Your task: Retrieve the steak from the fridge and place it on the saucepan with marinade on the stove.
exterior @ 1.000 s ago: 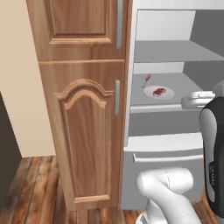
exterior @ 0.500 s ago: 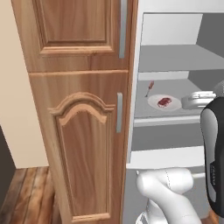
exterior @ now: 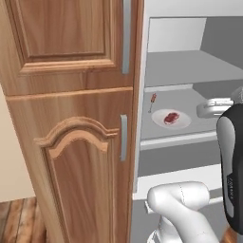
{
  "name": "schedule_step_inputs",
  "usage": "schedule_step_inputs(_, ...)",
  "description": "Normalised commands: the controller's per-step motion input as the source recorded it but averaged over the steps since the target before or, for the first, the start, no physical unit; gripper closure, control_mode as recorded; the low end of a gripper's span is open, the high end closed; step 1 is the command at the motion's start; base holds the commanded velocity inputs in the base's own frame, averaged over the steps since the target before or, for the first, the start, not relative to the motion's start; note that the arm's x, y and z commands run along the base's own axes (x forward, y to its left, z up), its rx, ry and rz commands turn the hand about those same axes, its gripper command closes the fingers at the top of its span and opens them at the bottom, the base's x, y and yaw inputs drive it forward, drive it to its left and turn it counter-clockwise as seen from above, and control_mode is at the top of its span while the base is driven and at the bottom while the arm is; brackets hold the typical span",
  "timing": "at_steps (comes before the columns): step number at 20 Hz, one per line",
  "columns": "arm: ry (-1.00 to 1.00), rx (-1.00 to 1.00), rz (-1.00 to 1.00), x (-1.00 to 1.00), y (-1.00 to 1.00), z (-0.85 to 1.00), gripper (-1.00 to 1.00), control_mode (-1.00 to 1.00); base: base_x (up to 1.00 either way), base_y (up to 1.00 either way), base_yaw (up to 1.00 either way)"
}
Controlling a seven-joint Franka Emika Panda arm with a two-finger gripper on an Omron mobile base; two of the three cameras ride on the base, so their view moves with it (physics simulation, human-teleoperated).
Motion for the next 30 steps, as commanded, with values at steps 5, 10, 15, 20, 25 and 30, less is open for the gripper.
schedule_step_inputs(5, 0.0, 0.0, 0.0, 0.0, 0.0, 0.0, -1.0, 1.0, 0.26, -0.17, -0.17)
schedule_step_inputs(10, 0.0, 0.0, 0.0, 0.0, 0.0, 0.0, -1.0, 1.0, 0.3, -0.17, -0.05)
schedule_step_inputs(15, 0.0, 0.0, 0.0, 0.0, 0.0, 0.0, -1.0, 1.0, 0.36, -0.18, 0.0)
schedule_step_inputs(20, 0.0, 0.0, 0.0, 0.0, 0.0, 0.0, -1.0, 1.0, 0.46, -0.14, 0.0)
schedule_step_inputs(25, 0.0, 0.0, 0.0, 0.0, 0.0, 0.0, -1.0, 1.0, 0.44, -0.16, 0.0)
schedule_step_inputs(30, 0.0, 0.0, 0.0, 0.02, -0.17, -0.31, -1.0, -1.0, 0.09, -0.06, 0.0)
